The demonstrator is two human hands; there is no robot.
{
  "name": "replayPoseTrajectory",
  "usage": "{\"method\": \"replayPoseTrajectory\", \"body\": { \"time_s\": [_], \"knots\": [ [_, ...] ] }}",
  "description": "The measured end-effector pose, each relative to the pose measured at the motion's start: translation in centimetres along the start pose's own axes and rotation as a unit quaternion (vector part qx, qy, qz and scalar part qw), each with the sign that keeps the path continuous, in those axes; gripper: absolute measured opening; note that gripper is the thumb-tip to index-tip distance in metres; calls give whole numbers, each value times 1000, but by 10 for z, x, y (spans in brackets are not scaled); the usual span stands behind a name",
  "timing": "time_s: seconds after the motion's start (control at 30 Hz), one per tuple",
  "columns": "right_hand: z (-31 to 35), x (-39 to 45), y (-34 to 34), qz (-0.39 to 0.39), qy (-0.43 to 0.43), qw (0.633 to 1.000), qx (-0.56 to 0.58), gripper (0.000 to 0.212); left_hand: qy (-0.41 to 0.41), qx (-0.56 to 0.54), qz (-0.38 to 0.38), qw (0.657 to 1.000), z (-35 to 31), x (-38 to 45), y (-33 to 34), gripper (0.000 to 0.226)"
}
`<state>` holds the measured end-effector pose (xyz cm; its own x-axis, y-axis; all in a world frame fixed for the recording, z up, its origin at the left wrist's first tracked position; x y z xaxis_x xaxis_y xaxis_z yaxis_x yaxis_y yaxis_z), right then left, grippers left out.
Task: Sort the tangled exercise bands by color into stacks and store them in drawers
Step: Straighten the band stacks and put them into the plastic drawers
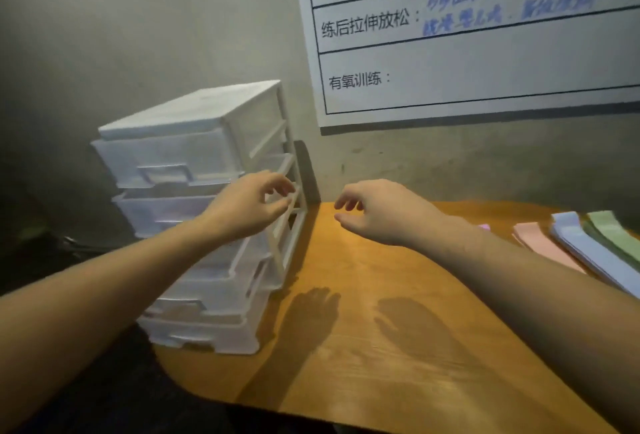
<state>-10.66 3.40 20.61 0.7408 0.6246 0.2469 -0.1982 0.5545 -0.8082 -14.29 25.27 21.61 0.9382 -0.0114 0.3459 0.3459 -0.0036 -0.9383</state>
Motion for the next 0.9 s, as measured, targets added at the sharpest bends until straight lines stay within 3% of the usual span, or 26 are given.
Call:
{"method": "replayPoseTrajectory", "body": {
  "time_s": [0.33, 0.53, 0.9],
  "knots": [
    [89, 76, 46, 12, -98, 992, 82, 26, -80, 9, -84, 993, 139, -33, -23, 19],
    [121, 112, 67, 33, -126, 987, 91, 28, -157, -38, -2, 987, 181, -34, -19, 31],
    [152, 141, 96, 119, -137, 983, 35, 27, -167, -74, 30, 983, 204, -46, -42, 23]
  ]
}}
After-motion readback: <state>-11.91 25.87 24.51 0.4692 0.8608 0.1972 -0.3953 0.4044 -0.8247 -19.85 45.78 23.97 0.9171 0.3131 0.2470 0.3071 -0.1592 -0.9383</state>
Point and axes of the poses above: each hand's wrist, its own x-axis towards the middle knuckle, its own y-axis out of the palm, z = x × y, the point moved 2 cm from there along x, towards the middle knuckle, and after that the axes turned 14 degrees about x, right-handed, at the moved point
